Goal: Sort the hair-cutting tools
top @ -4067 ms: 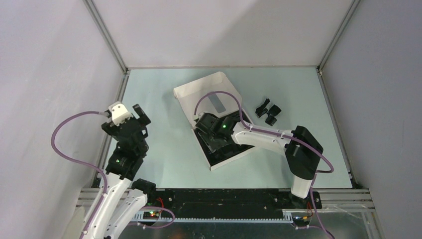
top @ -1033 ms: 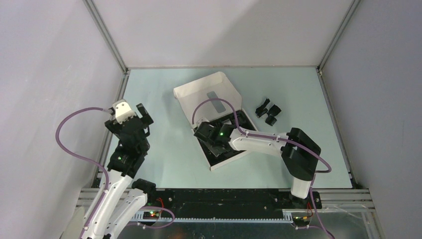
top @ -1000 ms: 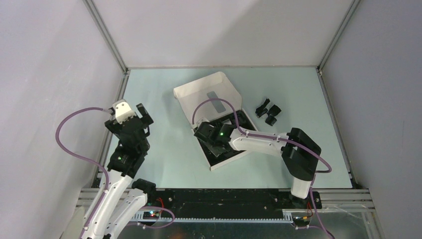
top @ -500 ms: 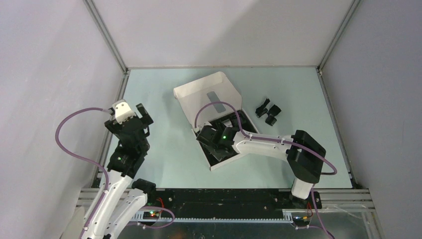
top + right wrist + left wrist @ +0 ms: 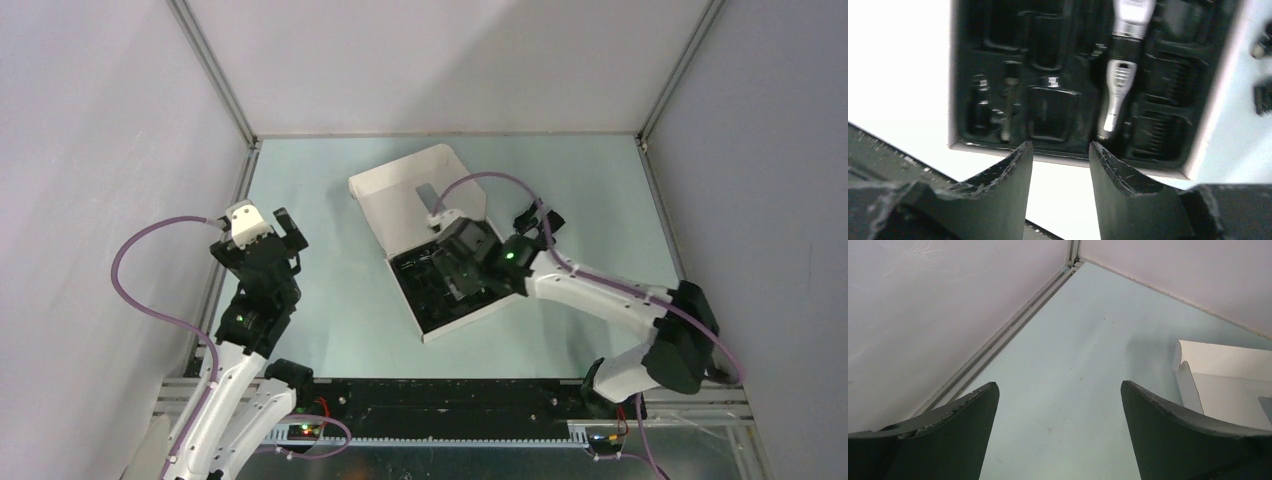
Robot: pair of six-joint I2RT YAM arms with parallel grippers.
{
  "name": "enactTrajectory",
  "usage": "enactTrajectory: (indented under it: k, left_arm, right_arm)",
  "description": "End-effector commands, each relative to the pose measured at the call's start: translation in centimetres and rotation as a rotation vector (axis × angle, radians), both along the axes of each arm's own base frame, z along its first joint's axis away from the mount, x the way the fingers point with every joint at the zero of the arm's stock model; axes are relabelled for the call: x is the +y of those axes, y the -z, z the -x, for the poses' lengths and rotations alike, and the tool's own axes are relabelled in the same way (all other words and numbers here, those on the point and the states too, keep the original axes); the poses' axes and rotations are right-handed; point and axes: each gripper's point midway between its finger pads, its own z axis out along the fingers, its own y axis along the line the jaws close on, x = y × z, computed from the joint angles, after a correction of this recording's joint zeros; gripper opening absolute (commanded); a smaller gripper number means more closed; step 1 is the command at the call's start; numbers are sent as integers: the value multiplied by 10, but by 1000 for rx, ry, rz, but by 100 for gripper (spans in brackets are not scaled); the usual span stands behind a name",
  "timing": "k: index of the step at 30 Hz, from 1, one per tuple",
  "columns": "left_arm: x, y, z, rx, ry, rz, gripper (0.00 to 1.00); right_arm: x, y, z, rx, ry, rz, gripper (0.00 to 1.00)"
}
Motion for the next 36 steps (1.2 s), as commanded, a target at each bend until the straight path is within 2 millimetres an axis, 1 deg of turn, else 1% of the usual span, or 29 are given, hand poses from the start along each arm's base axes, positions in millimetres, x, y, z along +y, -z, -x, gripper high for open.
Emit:
enactTrajectory:
  k: [1, 2, 3, 4, 5, 6, 7, 8, 9, 10, 11, 12, 16, 21, 23, 25, 30, 33, 36]
  left_arm:
    - [2, -11, -1, -33, -5, 0, 99]
    - [2, -11, -1, -34, -4, 0, 99]
    - [2, -11, -1, -34, -4, 1, 99]
    - [1, -12, -1, -35, -1, 2, 99]
    - [1, -12, -1, -37, -1, 3, 99]
    - [1, -12, -1, -37, 0, 4, 99]
    - [0, -12, -2, -37, 3, 5, 99]
    - [0, -12, -2, -36, 4, 5, 99]
    - [0, -12, -2, -37, 7, 7, 99]
    - [-1, -11, -3, -35, 9, 6, 99]
    - [-1, -11, -3, -35, 11, 8, 99]
    - [-1, -11, -3, -33, 11, 8, 99]
    - [-2, -10, -4, -30, 15, 9, 99]
    - [-2, -9, -5, -26, 15, 9, 99]
    - [-3, -9, -5, -25, 16, 9, 99]
    - [-3, -8, -5, -23, 16, 8, 99]
    - [-4, -8, -6, -24, 20, 10, 99]
    - [-4, -8, -6, -24, 21, 11, 99]
    - [-3, -8, -5, -26, 21, 12, 99]
  right_arm:
    - [-53, 0, -24, 16, 181, -32, 51]
    - [-64, 9, -25, 32, 212, -28, 52]
    - [-76, 6, -31, 34, 253, -54, 52]
    - [-85, 13, -31, 48, 280, -57, 52]
    - [-94, 11, -36, 48, 314, -93, 52]
    - [-103, 15, -34, 57, 337, -105, 52]
    - [-112, 17, -40, 67, 374, -135, 52]
    - [-119, 24, -36, 83, 388, -142, 52]
    - [-126, 25, -41, 96, 413, -177, 52]
    - [-136, 32, -42, 110, 445, -186, 52]
    - [-133, 33, -42, 128, 433, -224, 52]
    - [-137, 39, -39, 155, 440, -242, 52]
    - [-139, 47, -46, 169, 450, -301, 52]
    - [-150, 63, -58, 168, 485, -287, 51]
    - [-156, 67, -64, 166, 505, -282, 50]
    - [-157, 70, -68, 160, 509, -278, 47]
    - [-147, 72, -72, 159, 479, -298, 39]
    - [-135, 71, -71, 164, 449, -304, 34]
    - [-124, 68, -77, 152, 432, -316, 32]
